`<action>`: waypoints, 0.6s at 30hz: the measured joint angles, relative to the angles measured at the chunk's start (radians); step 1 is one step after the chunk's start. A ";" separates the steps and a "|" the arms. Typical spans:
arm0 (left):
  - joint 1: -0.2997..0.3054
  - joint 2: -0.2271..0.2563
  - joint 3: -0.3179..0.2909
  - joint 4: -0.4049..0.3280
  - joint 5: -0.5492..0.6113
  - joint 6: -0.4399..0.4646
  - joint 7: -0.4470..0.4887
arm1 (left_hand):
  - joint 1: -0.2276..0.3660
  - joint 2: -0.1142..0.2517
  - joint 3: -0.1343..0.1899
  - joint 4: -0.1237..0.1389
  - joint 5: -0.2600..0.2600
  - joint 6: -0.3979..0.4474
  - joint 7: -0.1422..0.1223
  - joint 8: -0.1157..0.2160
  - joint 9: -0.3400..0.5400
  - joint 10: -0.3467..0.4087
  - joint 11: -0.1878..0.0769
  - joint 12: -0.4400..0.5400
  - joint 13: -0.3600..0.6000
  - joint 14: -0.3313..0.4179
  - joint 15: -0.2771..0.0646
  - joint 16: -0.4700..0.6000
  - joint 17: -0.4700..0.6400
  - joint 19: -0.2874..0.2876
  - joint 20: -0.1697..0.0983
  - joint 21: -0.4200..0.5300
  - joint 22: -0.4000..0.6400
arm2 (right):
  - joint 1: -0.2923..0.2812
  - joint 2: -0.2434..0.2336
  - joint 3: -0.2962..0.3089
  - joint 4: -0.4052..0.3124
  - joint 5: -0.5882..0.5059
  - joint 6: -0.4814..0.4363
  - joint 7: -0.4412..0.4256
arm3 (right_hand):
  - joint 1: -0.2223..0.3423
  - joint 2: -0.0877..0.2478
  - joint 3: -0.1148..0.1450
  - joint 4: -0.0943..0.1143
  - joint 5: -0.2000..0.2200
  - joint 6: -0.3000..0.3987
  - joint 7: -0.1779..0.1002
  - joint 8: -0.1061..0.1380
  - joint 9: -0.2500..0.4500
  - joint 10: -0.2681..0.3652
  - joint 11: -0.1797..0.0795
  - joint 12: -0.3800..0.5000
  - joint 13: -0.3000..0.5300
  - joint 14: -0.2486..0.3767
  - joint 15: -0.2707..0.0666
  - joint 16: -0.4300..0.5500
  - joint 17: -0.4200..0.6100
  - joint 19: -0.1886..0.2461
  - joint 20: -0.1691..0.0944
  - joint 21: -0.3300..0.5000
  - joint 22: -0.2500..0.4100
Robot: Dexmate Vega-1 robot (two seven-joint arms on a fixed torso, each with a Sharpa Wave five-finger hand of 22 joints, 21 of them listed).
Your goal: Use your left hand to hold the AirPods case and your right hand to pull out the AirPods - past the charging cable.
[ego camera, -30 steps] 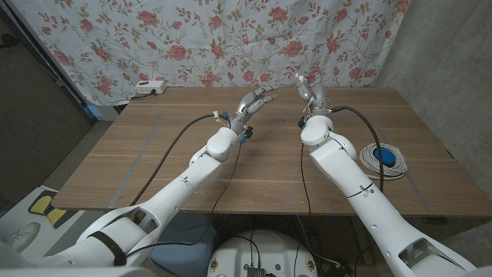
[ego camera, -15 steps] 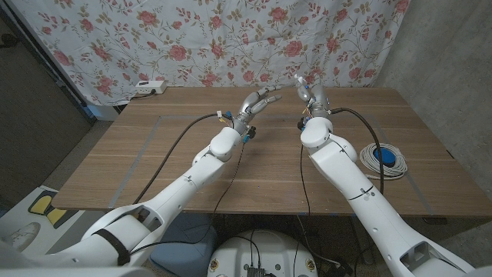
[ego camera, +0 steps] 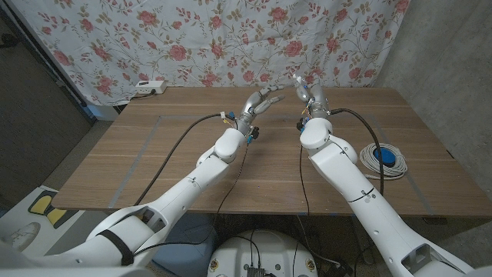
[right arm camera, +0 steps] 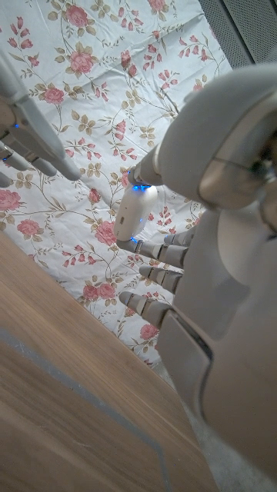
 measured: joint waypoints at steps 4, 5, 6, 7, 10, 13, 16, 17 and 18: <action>0.003 -0.013 0.001 0.002 0.042 -0.014 0.055 | 0.006 -0.006 -0.007 -0.001 0.000 0.007 0.001 0.000 0.000 0.003 -0.004 0.000 0.000 0.002 -0.002 0.000 0.000 0.007 0.004 0.000 0.000 | -0.002 0.000 0.000 -0.003 0.001 0.000 0.000 | 0.001 0.001 0.000 0.000 0.000 0.000 0.000 0.000 0.000 0.000 0.000 0.004 0.000 0.000 0.000 0.000 0.000 0.000 0.000 0.000 0.000; 0.005 -0.018 0.001 0.004 0.042 -0.014 0.055 | 0.006 -0.006 -0.008 0.000 0.000 0.007 0.001 0.000 0.000 0.003 -0.004 0.000 0.000 0.002 -0.002 0.000 0.000 0.007 0.004 0.000 0.000 | -0.002 0.000 0.000 -0.003 0.001 0.000 0.000 | 0.001 0.001 0.000 0.000 0.000 0.000 0.000 0.000 0.000 0.000 0.000 0.004 0.000 0.000 0.000 0.000 0.000 0.000 0.000 0.000 0.000; 0.006 -0.021 0.002 0.007 0.042 -0.014 0.055 | 0.006 -0.006 -0.008 0.000 0.000 0.007 0.001 0.000 0.000 0.003 -0.004 0.000 0.000 0.002 -0.002 0.000 0.000 0.007 0.004 0.000 0.000 | -0.002 0.000 0.000 -0.003 0.001 0.000 0.000 | 0.001 0.001 0.000 0.000 0.000 0.000 0.000 0.000 0.000 -0.002 0.002 0.004 0.000 0.000 0.000 0.000 0.000 0.000 0.000 0.000 0.000; 0.007 -0.025 0.002 0.009 0.064 -0.023 0.081 | 0.009 -0.009 -0.008 0.000 0.005 0.007 0.001 0.000 0.000 0.003 -0.004 0.000 0.000 0.002 -0.002 0.000 0.000 0.007 0.004 0.000 0.000 | -0.002 0.000 0.000 -0.003 0.001 0.000 0.000 | 0.001 0.001 0.000 0.000 0.000 0.000 0.000 0.000 0.000 -0.002 0.002 0.004 0.000 0.000 0.000 0.000 0.000 0.000 0.000 0.000 0.000; 0.008 -0.034 0.004 0.017 0.085 -0.033 0.105 | 0.012 -0.012 -0.008 0.000 0.008 0.008 0.000 0.000 0.000 0.003 -0.003 0.000 0.000 0.002 -0.002 0.000 0.000 0.007 0.004 0.000 0.000 | -0.005 0.000 -0.001 -0.007 0.002 0.000 0.000 | 0.001 0.001 0.000 0.000 0.000 0.000 0.000 0.000 0.000 -0.002 0.002 0.004 -0.001 0.000 0.000 0.000 0.000 0.000 0.000 0.000 0.000; 0.008 -0.040 0.006 0.024 0.095 -0.037 0.114 | 0.018 -0.008 -0.013 -0.004 0.008 0.012 -0.005 0.000 0.000 0.003 -0.003 0.000 0.000 0.007 0.004 0.000 0.000 0.007 0.004 0.000 0.000 | -0.007 0.000 -0.001 -0.009 0.002 0.000 0.000 | 0.001 0.001 0.000 0.000 0.000 0.000 0.000 0.000 0.000 -0.002 0.002 0.004 -0.001 0.000 0.000 0.000 0.000 0.000 0.000 0.000 0.000; 0.009 -0.049 0.012 0.035 0.139 -0.050 0.157 | 0.025 -0.009 -0.013 -0.004 0.008 0.012 -0.005 0.000 0.000 0.003 -0.003 0.000 0.000 0.011 0.000 0.000 0.000 0.007 0.004 0.000 0.000 | -0.010 0.000 0.000 -0.014 0.003 0.000 -0.001 | 0.002 0.000 0.000 0.000 0.000 0.000 0.000 0.000 0.000 -0.002 0.002 0.004 -0.001 0.000 0.000 0.000 0.000 0.000 0.000 0.000 0.000; 0.009 -0.050 0.013 0.038 0.139 -0.050 0.157 | 0.026 -0.008 -0.013 -0.004 0.008 0.012 -0.005 0.000 0.000 0.003 -0.003 0.000 0.000 0.011 0.000 0.000 0.000 0.007 0.004 0.000 0.000 | -0.010 0.000 0.000 -0.014 0.003 0.000 -0.001 | 0.002 0.000 0.000 0.000 0.000 0.000 0.000 0.000 0.000 -0.002 0.002 0.004 -0.001 0.000 0.000 0.000 0.000 0.000 0.000 0.000 0.000; 0.009 -0.053 0.017 0.043 0.159 -0.054 0.177 | 0.026 -0.008 -0.013 -0.004 0.008 0.012 -0.005 0.000 0.000 0.004 -0.003 0.000 0.000 0.012 -0.002 0.000 0.000 0.011 0.000 0.000 0.000 | -0.011 -0.001 0.000 -0.016 0.003 0.000 -0.001 | 0.002 0.000 0.000 0.000 0.000 0.000 0.000 0.000 0.000 -0.002 0.002 0.004 -0.001 0.000 0.000 0.000 0.000 0.000 0.000 0.000 0.000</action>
